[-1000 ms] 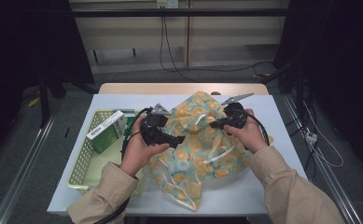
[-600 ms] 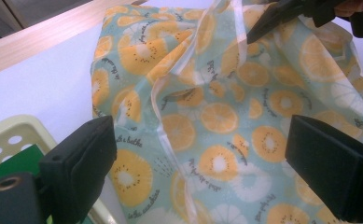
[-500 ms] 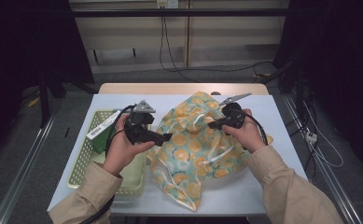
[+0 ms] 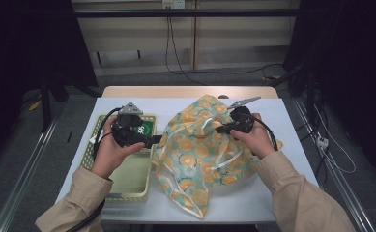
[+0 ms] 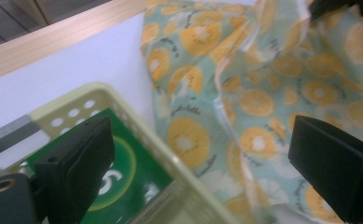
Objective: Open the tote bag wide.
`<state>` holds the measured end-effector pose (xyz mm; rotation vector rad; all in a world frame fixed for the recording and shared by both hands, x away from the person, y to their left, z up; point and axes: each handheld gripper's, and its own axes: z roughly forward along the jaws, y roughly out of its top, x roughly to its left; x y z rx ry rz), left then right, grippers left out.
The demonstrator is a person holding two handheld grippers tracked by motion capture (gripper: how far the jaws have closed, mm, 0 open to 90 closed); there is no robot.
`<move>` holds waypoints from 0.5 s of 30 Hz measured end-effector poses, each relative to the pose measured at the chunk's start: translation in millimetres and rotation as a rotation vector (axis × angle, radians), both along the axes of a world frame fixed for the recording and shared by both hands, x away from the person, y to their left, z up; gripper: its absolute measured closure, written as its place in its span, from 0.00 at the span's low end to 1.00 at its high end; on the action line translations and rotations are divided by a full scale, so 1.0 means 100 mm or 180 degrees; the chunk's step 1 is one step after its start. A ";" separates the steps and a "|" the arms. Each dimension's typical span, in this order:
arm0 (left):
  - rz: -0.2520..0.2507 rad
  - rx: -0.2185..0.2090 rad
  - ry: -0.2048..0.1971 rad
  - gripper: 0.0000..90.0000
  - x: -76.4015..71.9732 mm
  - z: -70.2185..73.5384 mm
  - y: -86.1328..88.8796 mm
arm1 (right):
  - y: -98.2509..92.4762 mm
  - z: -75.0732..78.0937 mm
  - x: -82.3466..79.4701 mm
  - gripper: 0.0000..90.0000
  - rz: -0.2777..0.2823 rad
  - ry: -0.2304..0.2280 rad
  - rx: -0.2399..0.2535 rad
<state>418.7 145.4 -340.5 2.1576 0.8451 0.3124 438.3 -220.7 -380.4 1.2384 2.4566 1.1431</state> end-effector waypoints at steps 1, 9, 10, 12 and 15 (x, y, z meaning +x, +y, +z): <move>0.0008 0.0002 -0.0002 0.08 0.01 -0.01 0.02 | 0.00 0.00 0.00 0.99 -0.0001 -0.0001 0.0001; 0.0096 0.0020 -0.0041 0.09 0.08 -0.05 0.25 | 0.01 0.00 -0.01 0.99 0.0004 -0.0008 0.0001; 0.0107 0.0038 -0.0047 0.09 0.09 -0.05 0.28 | 0.01 0.00 -0.01 0.99 0.0009 -0.0007 0.0003; 0.0128 0.0028 -0.0053 0.09 0.11 -0.06 0.35 | 0.00 0.00 -0.01 0.99 0.0013 -0.0010 0.0004; 0.0220 0.0006 -0.0041 0.09 0.14 -0.08 0.44 | -0.01 0.00 -0.02 0.99 0.0004 -0.0005 0.0006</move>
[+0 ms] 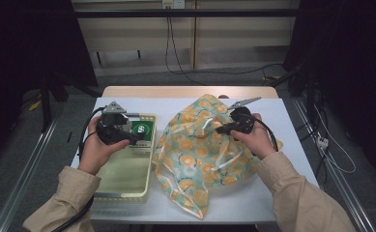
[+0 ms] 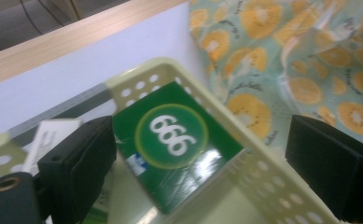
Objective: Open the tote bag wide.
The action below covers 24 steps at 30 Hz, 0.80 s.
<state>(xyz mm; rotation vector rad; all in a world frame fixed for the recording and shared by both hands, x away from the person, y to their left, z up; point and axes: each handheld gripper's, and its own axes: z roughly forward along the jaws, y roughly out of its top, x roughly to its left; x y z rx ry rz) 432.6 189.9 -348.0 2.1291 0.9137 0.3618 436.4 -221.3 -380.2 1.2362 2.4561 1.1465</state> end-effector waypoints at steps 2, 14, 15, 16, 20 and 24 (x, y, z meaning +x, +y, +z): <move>0.0065 -0.0020 -0.0017 0.09 0.02 -0.02 0.05 | 0.00 0.00 0.00 0.99 -0.0001 0.0000 0.0002; 0.0377 -0.0014 0.0061 0.10 0.22 -0.18 0.37 | 0.00 -0.02 0.01 0.99 0.0012 0.0013 0.0001; 0.0409 0.0008 0.0066 0.10 0.23 -0.19 0.39 | 0.00 -0.02 0.01 0.99 0.0013 0.0017 0.0001; 0.0421 0.0043 0.0074 0.10 0.25 -0.21 0.40 | 0.00 -0.02 0.01 0.99 0.0013 0.0019 0.0001; 0.0512 0.0002 0.0116 0.11 0.28 -0.28 0.46 | -0.02 -0.01 0.01 0.99 0.0010 0.0018 0.0015; 0.0466 0.0047 0.0105 0.11 0.25 -0.27 0.44 | -0.03 -0.02 0.01 0.99 0.0002 0.0030 0.0017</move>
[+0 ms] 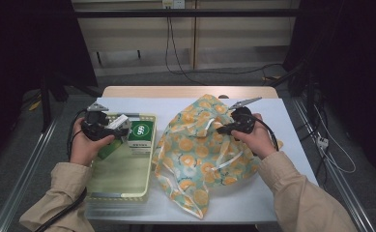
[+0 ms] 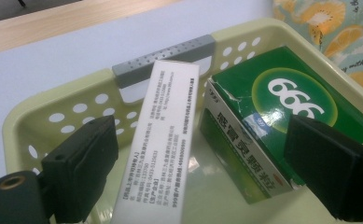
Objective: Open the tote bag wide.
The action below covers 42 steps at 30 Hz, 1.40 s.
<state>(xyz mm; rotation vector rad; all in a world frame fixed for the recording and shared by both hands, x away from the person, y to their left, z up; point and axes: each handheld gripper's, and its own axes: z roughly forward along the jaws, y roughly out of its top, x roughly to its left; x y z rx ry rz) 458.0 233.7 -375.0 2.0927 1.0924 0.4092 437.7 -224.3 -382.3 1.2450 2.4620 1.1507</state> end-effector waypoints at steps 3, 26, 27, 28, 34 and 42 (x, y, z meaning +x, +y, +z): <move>-0.0076 0.0029 -0.0063 0.11 -0.04 0.08 -0.09 | 0.00 0.00 0.00 0.99 0.0000 -0.0002 0.0006; -0.0227 0.0187 0.0143 0.08 -0.07 -0.07 -0.66 | 0.00 -0.02 -0.01 0.99 0.0010 -0.0011 0.0014; -0.0214 0.0175 0.0142 0.07 -0.07 -0.08 -0.68 | 0.00 -0.02 -0.01 0.99 0.0011 -0.0012 0.0015; -0.0208 0.0173 0.0161 0.07 -0.07 -0.09 -0.69 | 0.01 -0.03 -0.01 0.99 0.0014 -0.0007 0.0014; -0.0139 0.0222 0.0177 0.04 -0.06 -0.11 -0.76 | 0.01 -0.04 -0.02 0.99 0.0013 -0.0002 0.0013; -0.0092 0.0264 0.0165 0.04 -0.05 -0.12 -0.77 | 0.01 -0.05 -0.02 0.99 0.0016 -0.0003 0.0021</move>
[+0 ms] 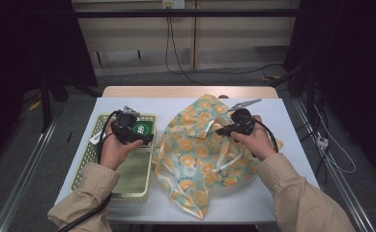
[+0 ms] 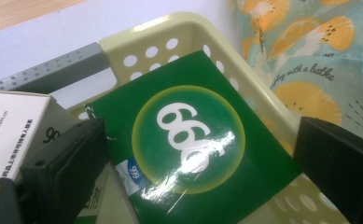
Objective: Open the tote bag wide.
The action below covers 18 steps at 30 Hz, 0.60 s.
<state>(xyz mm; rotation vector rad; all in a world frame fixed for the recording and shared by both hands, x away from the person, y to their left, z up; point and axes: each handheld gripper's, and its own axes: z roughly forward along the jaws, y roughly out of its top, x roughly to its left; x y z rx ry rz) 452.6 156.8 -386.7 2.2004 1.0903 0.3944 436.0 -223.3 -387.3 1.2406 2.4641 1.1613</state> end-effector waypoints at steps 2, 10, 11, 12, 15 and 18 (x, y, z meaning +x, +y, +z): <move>0.0008 -0.0002 -0.0004 0.04 -0.01 0.00 0.01 | 0.01 0.00 0.00 0.99 0.0004 0.0002 0.0004; 0.0028 0.0097 0.0040 0.07 -0.05 0.03 0.09 | -0.02 -0.01 -0.02 0.99 -0.0018 0.0005 0.0000; 0.0058 0.0085 0.0029 0.07 -0.05 0.02 0.08 | -0.02 -0.01 -0.02 0.99 -0.0022 0.0005 0.0006; 0.0057 0.0110 0.0015 0.07 -0.05 0.02 0.06 | -0.02 -0.01 -0.02 0.99 -0.0021 0.0003 0.0008; 0.0064 0.0215 -0.0028 0.03 -0.05 -0.01 0.00 | -0.02 -0.01 -0.02 0.99 -0.0021 0.0000 0.0017; 0.0097 0.0261 -0.0072 0.00 -0.04 -0.04 -0.04 | -0.01 -0.02 -0.02 0.99 -0.0015 0.0001 0.0012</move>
